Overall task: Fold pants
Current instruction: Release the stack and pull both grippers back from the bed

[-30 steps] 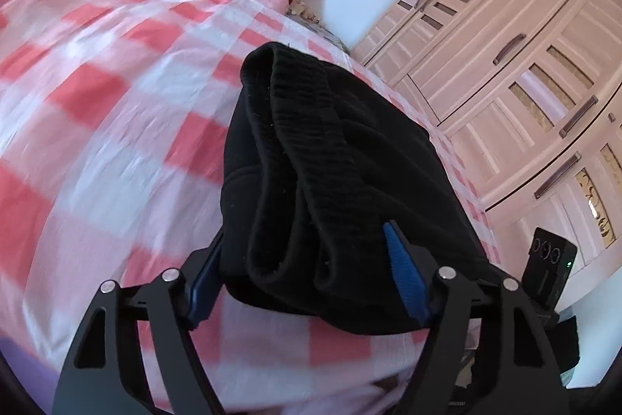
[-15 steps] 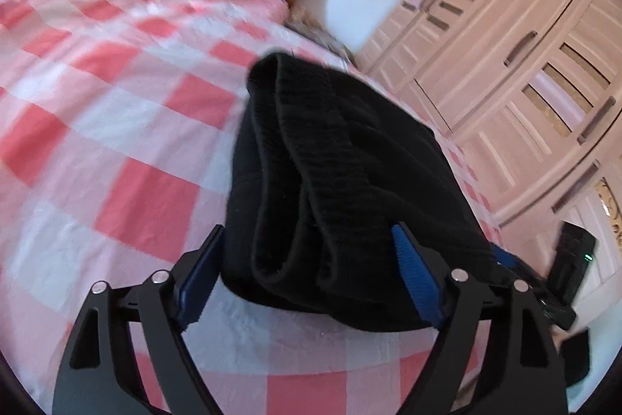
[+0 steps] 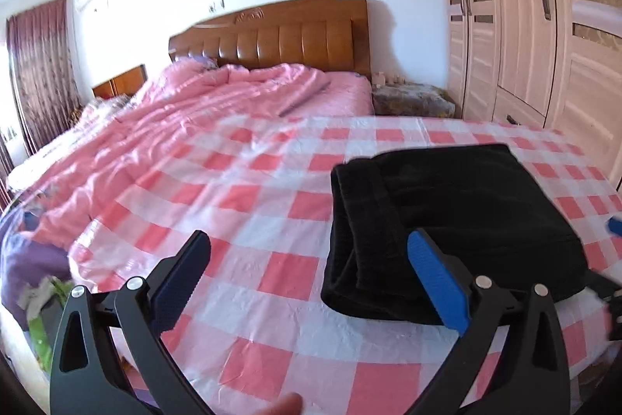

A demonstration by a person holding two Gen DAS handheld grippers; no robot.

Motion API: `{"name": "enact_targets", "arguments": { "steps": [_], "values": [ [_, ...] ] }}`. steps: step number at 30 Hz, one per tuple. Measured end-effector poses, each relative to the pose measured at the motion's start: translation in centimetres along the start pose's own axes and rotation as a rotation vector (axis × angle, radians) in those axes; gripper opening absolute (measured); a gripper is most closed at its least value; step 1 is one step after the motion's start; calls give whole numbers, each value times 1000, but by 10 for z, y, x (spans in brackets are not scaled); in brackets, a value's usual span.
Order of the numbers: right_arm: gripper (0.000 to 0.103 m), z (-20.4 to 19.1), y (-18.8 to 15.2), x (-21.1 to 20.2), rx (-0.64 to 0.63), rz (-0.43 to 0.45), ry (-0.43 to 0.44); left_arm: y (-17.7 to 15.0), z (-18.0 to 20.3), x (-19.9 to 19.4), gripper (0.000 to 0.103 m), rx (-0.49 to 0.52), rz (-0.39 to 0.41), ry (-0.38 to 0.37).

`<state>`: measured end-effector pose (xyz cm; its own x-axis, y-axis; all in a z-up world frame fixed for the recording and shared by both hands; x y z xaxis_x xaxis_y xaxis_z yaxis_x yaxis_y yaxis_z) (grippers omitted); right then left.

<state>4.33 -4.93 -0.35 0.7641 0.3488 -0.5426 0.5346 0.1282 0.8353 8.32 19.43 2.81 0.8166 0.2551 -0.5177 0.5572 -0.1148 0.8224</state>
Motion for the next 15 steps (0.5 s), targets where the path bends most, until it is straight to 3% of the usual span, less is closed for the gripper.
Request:
{"name": "enact_targets", "arguments": {
  "steps": [4, 8, 13, 15],
  "values": [
    [99, -4, 16, -57, 11, 166, -50, 16, 5, -29, 101, 7, 66, 61],
    [99, -4, 17, -81, 24, 236, -93, 32, 25, -60, 101, 31, 135, 96],
    [99, 6, -9, -65, 65, 130, -151, 25, 62, -73, 101, 18, 148, -34],
    [99, 8, -26, -52, 90, 43, -151, 13, 73, -69, 101, 16, 117, -18]
  ]
}}
Point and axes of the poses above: each gripper's, at about its wrist camera, not at the fingertips, and x roughly the way its jaws point, z to its right, y to its top, the point moved 5 cm from there along x, roughly the way its jaws point, and after that the axes turned 9 degrees about x, right-handed, at the moved point
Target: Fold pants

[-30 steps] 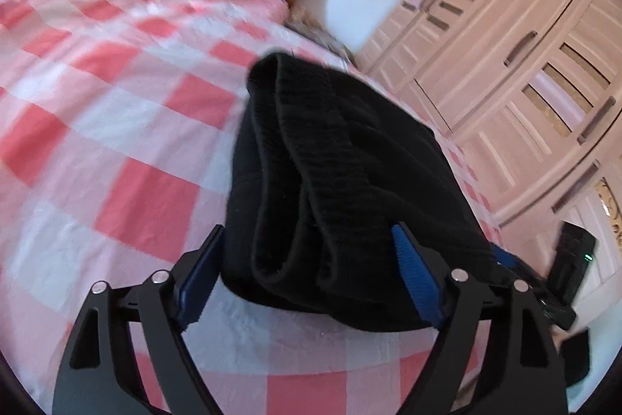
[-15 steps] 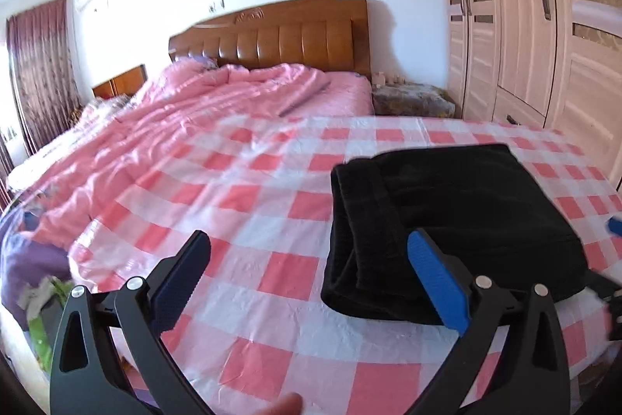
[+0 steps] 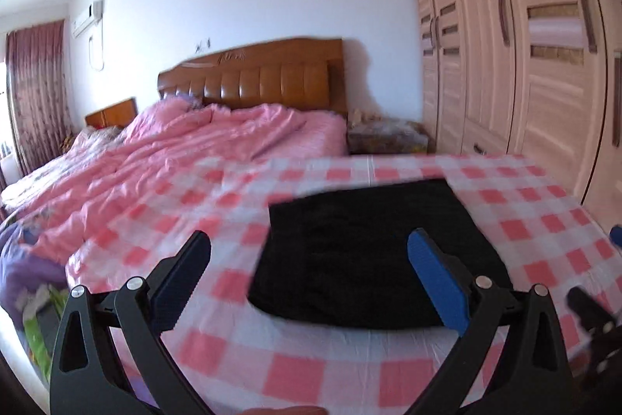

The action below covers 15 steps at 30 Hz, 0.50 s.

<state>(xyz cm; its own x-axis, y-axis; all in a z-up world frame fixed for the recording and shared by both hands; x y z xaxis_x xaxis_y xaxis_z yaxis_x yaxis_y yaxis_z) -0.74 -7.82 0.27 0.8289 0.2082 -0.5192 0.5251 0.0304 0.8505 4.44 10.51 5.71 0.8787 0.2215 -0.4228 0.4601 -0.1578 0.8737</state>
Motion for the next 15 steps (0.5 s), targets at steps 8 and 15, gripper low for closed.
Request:
{"name": "enact_targets", "arguments": {
  "steps": [8, 15],
  "values": [
    [99, -1, -40, 33, 42, -188, -3, -51, 43, 15, 101, 41, -166, -98],
    [99, -3, -44, 35, 47, -198, -16, -61, 32, 11, 101, -28, -168, -86]
  ]
}}
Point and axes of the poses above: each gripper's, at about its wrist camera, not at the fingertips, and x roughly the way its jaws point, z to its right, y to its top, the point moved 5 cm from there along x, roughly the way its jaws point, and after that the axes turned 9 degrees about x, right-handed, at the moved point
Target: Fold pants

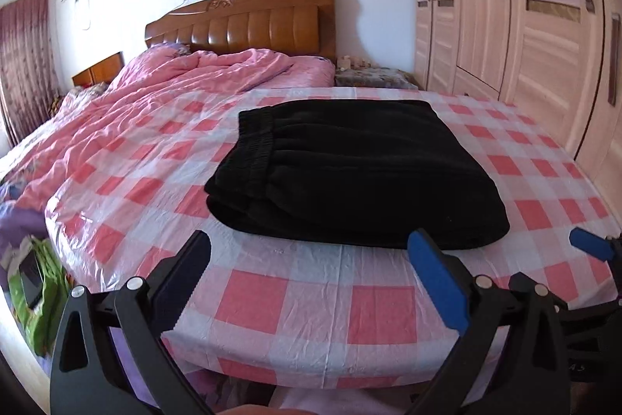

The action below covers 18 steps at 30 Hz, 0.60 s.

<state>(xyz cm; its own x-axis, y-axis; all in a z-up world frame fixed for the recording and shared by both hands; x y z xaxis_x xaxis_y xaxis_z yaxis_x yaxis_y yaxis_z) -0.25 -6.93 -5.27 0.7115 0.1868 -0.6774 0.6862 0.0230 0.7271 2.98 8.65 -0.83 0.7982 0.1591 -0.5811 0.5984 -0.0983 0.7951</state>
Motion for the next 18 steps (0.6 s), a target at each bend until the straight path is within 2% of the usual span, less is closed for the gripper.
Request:
{"name": "enact_targets", "arguments": {
  "steps": [18],
  "values": [
    [99, -5, -3, -1, -12, -5, 10, -6, -7, 3, 101, -26, -28, 7]
  ]
}}
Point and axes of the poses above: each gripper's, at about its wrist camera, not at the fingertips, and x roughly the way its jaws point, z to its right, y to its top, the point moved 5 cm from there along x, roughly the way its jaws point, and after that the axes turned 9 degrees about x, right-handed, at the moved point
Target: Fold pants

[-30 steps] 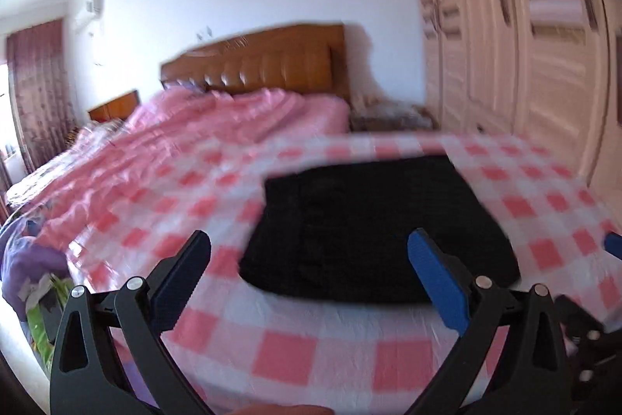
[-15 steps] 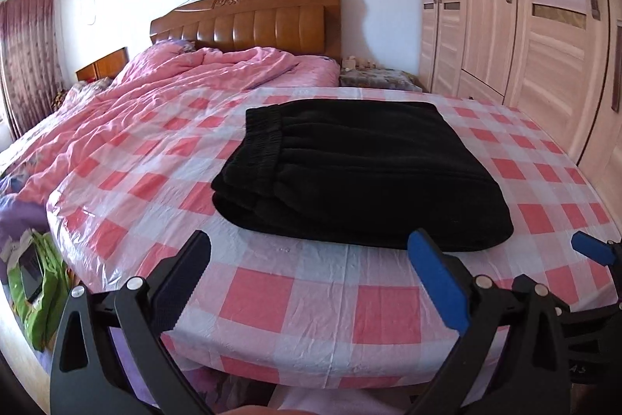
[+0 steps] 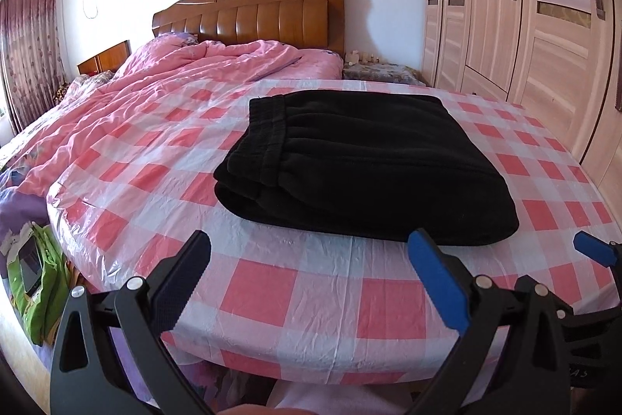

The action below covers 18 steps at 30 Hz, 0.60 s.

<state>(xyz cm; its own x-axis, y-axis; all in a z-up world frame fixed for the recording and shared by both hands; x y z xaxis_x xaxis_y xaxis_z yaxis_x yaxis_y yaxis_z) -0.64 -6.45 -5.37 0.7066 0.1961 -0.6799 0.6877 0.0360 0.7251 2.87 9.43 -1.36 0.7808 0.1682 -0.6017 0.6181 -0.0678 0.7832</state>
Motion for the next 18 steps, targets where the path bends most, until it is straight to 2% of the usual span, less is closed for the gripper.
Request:
{"name": "enact_targets", "arguments": {
  "steps": [18],
  "values": [
    [99, -1, -4, 1, 1, -8, 2, -4, -1, 2, 101, -6, -17, 0]
  ]
}}
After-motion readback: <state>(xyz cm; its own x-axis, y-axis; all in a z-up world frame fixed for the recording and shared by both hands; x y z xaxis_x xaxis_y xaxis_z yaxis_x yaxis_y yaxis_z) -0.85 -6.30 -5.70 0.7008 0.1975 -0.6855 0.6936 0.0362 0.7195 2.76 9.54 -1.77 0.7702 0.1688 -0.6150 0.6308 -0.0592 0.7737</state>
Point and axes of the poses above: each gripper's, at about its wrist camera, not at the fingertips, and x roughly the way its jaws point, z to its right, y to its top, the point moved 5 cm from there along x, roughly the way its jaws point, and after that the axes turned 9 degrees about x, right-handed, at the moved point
